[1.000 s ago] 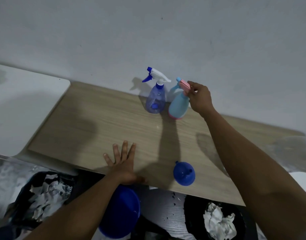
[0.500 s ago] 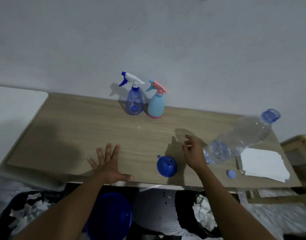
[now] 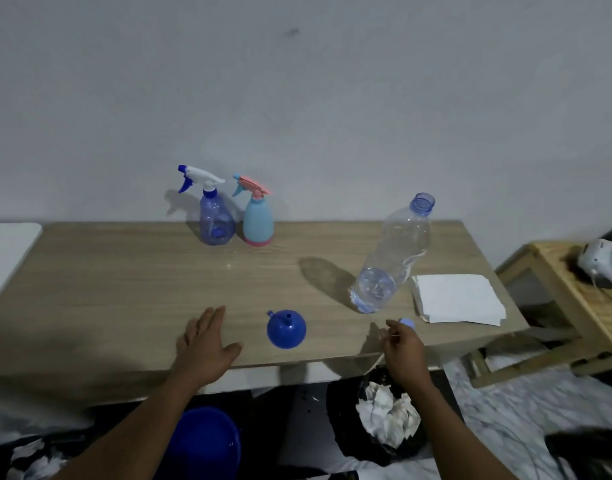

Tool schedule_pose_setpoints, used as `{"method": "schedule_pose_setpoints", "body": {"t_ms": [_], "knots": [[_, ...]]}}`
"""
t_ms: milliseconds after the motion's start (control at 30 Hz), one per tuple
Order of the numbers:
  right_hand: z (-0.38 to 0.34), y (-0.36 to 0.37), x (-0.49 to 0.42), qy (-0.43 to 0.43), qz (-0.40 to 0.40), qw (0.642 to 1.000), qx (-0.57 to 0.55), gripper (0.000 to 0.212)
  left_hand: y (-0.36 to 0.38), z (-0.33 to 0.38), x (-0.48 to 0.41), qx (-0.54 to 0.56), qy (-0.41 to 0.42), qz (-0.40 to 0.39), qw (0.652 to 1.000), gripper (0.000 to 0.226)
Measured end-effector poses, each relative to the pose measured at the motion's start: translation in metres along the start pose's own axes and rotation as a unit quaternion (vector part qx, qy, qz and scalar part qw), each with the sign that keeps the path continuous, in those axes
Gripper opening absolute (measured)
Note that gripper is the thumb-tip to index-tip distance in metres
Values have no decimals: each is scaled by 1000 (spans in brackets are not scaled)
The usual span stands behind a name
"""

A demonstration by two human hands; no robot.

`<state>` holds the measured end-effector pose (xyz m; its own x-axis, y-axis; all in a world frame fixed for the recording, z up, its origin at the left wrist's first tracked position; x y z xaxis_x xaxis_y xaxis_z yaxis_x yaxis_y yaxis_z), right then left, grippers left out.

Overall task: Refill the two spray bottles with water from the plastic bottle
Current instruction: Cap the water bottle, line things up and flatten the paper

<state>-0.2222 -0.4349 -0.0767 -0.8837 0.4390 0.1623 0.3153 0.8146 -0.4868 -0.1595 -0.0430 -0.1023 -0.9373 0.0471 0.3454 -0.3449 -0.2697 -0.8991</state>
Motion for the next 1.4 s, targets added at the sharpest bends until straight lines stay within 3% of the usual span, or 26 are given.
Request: {"method": "schedule_pose_setpoints", "body": {"t_ms": [100, 233, 367, 567, 633, 733, 867, 967, 1033, 1233, 1400], "knots": [[5, -28, -15, 4, 22, 999, 27, 31, -22, 48, -1, 71, 41, 97, 992, 89], [17, -44, -34, -10, -42, 995, 90, 40, -57, 138, 4, 147, 110, 183, 966, 77], [37, -45, -51, -25, -97, 987, 126, 34, -70, 206, 6, 199, 157, 197, 947, 77], [33, -53, -59, -80, -131, 970, 188, 9, -78, 273, 9, 261, 154, 169, 938, 97], [31, -60, -64, -72, -135, 976, 154, 11, -78, 288, 9, 281, 151, 175, 931, 102], [20, -70, -76, -92, -126, 984, 86, 37, -80, 307, 9, 290, 153, 182, 927, 109], [-47, -99, -93, -148, -87, 983, -59, 26, -84, 323, 9, 297, 149, 187, 924, 111], [-120, -124, -98, -174, -94, 960, -197, 20, -86, 327, 8, 304, 138, 205, 920, 101], [-164, -138, -99, -239, -117, 941, -209, 22, -85, 329, 7, 307, 133, 206, 920, 98], [-237, -148, -89, -395, -224, 891, -2, 39, -83, 329, 4, 331, 120, 198, 915, 96], [-251, -140, -89, -431, -268, 855, 101, 39, -83, 328, 4, 353, 119, 187, 909, 95]]}}
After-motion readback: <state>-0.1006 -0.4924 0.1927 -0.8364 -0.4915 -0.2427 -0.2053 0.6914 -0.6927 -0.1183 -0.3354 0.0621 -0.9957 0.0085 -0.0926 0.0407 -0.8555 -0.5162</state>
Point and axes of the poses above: each hand's wrist, its own x-axis away from the middle knuckle, its own y-axis out of the palm, z = x × y, the point moved 3 cm from there along -x, towards the middle knuckle, and after that the axes turned 15 degrees about -x, right-handed, at the moved point
